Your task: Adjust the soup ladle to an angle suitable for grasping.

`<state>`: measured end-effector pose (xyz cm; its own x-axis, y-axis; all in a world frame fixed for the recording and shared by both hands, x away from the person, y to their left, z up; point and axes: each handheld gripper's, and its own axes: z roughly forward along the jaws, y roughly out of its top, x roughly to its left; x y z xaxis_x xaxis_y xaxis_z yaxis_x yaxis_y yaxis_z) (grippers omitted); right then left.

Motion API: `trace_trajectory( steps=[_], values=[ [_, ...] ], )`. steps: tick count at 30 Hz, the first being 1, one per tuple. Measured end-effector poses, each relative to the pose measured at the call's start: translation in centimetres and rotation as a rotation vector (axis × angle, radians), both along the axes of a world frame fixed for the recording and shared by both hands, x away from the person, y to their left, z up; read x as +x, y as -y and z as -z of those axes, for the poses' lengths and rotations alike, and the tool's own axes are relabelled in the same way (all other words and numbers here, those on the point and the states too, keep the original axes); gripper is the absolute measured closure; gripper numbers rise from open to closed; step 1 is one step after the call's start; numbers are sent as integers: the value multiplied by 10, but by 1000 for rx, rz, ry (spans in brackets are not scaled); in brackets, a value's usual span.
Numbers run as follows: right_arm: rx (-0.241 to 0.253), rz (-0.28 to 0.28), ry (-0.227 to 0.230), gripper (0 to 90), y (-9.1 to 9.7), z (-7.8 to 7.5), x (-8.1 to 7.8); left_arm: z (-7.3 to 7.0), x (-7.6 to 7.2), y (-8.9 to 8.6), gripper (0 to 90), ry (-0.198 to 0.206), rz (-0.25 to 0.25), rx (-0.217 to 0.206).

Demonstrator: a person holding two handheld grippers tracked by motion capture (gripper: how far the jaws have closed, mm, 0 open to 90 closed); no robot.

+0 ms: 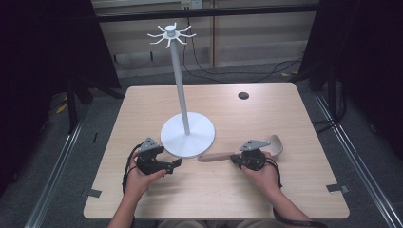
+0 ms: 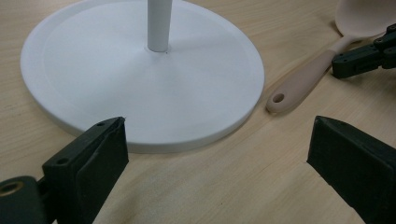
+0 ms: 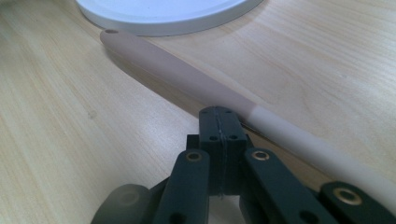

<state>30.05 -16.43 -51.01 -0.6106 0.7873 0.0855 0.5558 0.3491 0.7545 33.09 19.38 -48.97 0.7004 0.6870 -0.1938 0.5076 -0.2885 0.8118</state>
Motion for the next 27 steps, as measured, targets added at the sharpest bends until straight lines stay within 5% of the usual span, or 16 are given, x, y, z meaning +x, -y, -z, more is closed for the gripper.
trace_trajectory(
  steps=[13, 27],
  values=[
    [-17, -66, -32, 793, 3, -5, -2, -1, 0, -1, 50, 2, 1, -2],
    [-67, -143, -58, 603, 10, -29, 4, 0, 0, -1, 50, -2, -1, -4]
  ],
)
